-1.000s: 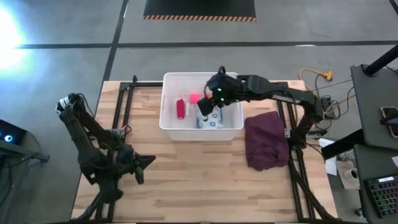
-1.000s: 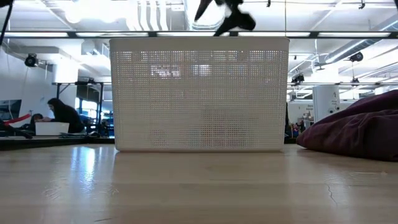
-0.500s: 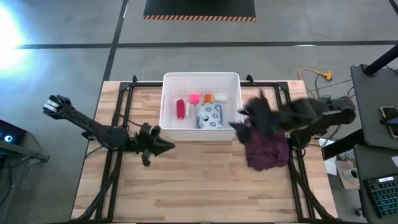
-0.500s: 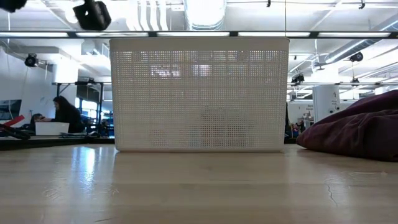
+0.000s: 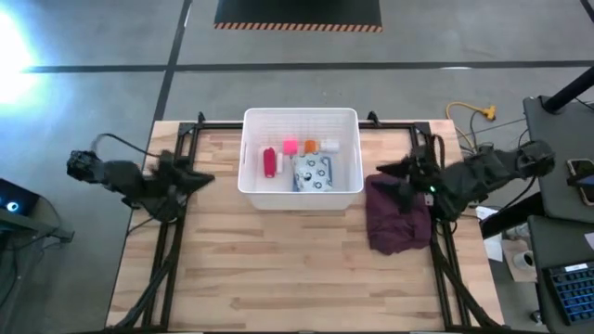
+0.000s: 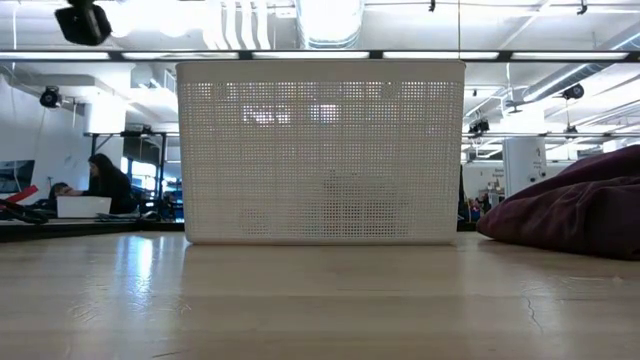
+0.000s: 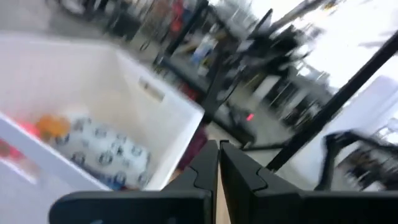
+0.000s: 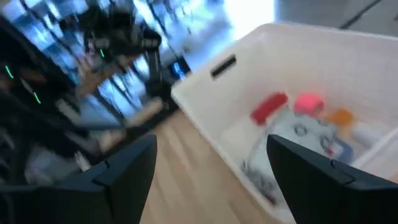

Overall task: Pick & place medical supplies in basket/bin
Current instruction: Return to home position

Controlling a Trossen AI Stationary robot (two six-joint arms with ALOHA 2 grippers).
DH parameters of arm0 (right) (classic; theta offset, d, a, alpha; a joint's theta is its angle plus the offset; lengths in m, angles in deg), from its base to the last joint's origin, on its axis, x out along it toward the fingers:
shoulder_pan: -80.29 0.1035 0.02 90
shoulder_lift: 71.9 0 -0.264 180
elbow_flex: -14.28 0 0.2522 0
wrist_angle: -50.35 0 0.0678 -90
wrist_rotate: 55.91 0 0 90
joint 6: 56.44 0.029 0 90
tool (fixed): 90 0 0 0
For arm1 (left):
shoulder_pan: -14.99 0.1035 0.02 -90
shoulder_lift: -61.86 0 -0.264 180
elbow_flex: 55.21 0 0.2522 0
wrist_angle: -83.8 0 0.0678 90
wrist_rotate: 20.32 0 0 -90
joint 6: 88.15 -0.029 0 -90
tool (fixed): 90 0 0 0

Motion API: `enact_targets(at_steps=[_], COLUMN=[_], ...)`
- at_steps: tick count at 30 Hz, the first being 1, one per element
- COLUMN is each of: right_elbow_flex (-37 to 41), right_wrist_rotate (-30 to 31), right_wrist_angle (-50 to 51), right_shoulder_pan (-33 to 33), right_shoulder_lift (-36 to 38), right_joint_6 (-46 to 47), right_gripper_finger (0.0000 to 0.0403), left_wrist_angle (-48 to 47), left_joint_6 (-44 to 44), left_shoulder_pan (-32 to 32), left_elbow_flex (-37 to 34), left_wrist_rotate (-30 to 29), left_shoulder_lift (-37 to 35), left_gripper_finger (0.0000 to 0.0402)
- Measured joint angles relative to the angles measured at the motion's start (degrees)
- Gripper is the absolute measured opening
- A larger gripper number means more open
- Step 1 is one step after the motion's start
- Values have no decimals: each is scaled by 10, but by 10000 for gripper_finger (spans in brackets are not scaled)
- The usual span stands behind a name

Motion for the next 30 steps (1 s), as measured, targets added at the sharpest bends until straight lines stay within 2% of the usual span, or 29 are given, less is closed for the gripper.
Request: enact_targets(at_steps=[3, 6, 8, 11, 15, 19, 23, 30], right_elbow_flex=[128, 251, 304, 332, 346, 375, 452, 566], right_wrist_rotate=[-74, -208, -266, -271, -332, -340, -312, -289], right_wrist_angle=[-178, -417, -498, -455, -401, -405, -428, -455], right_shoulder_pan=[-25, -72, -112, -174, -222, -224, -213, -213], right_shoulder_lift=[71, 116, 134, 167, 212, 278, 335, 443], right_joint_6=[-59, -141, -183, -188, -193, -223, -211, -238], right_gripper_finger=[293, 293, 293, 293, 293, 293, 293, 293], left_wrist_angle=[-1, -14, -32, -60, -108, -133, -147, -141], left_joint_6=[-26, -43, -46, -46, -59, -71, -84, -86], left_shoulder_pan=[1, 0, 0, 0, 0, 0, 0, 0], left_elbow_flex=[-3, -7, -3, 0, 0, -1, -2, -1], left_wrist_rotate=[-3, 1, 1, -2, -1, -3, -19, -23], left_shoulder_lift=[-32, -48, -70, -107, -143, -188, -209, -193], left_gripper_finger=[0, 0, 0, 0, 0, 0, 0, 0])
